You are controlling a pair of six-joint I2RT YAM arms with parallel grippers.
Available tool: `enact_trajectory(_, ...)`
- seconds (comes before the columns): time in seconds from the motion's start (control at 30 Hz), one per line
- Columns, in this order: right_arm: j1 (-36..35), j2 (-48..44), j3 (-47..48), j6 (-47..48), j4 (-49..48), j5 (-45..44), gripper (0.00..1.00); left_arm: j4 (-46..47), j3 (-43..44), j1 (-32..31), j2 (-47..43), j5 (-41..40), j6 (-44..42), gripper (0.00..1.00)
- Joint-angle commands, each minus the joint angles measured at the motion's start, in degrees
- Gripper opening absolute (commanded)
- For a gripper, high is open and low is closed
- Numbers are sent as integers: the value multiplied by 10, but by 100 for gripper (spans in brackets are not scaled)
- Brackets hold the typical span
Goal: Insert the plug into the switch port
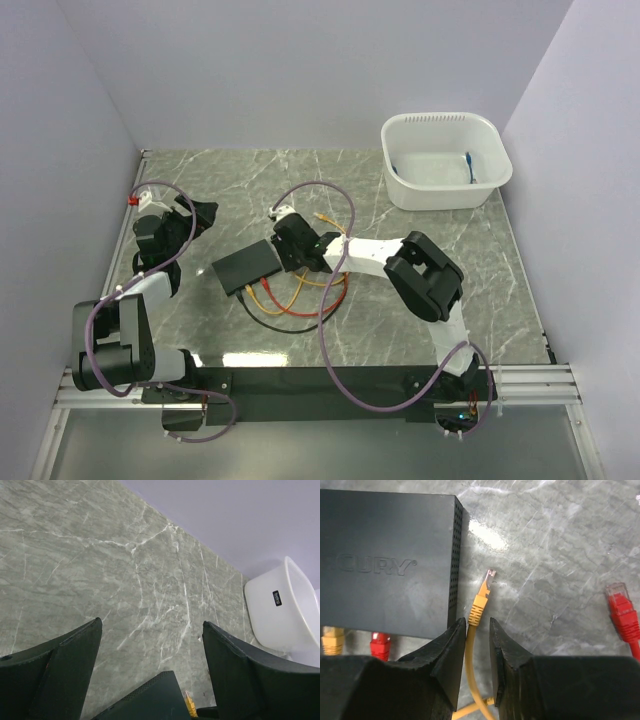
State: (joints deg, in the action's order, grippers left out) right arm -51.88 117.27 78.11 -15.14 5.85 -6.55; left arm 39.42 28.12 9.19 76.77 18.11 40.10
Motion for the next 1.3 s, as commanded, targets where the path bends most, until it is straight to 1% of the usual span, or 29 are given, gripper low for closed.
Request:
enact_trajectory(0.0, -3, 10, 25, 4, 12, -16, 33, 10, 20, 2, 1, 9, -5, 87)
enact_trajectory(0.1, -3, 11, 25, 4, 10, -17, 31, 13, 19, 3, 3, 10, -3, 87)
enact_trajectory(0.23, -4, 15, 27, 4, 11, -15, 21, 15, 21, 3, 7, 12, -1, 87)
enact_trajectory(0.43, -3, 3, 14, 9, 0, -15, 8, 29, 18, 2, 12, 23, 2, 87)
enact_trajectory(0.53, -3, -19, 0, 15, -19, -17, 3, 24, 22, 3, 21, 32, 2, 86)
enact_trajectory(0.63, -3, -37, -5, 25, -26, -23, 0, 29, 17, 2, 19, 32, 2, 86)
enact_trajectory(0.73, -3, -53, -10, 31, -31, -26, 0, 40, 17, 2, 25, 35, 3, 86)
enact_trajectory(0.83, -2, -86, -32, 35, -50, -27, 0, 49, 22, 2, 37, 54, 13, 86)
enact_trajectory(0.93, -1, -130, -74, 38, -107, -16, 0, 38, 36, 2, 42, 68, 28, 84)
enact_trajectory(1.0, -1, -143, -100, 37, -127, -8, 0, 32, 47, 2, 38, 86, 45, 82)
enact_trajectory(1.1, 4, -185, -152, 32, -190, 39, 0, 34, 46, 0, 18, 105, 65, 81)
enact_trajectory(1.13, 5, -213, -169, 31, -235, 52, 0, 26, 46, -3, 9, 108, 67, 82)
enact_trajectory(1.17, 5, -226, -197, 31, -253, 80, 0, 21, 45, -6, -10, 109, 67, 82)
enact_trajectory(1.23, 7, -259, -217, 33, -281, 92, 0, 11, 40, -20, -41, 101, 66, 82)
enact_trajectory(1.27, 7, -270, -238, 35, -292, 111, 0, 11, 37, -27, -50, 96, 67, 83)
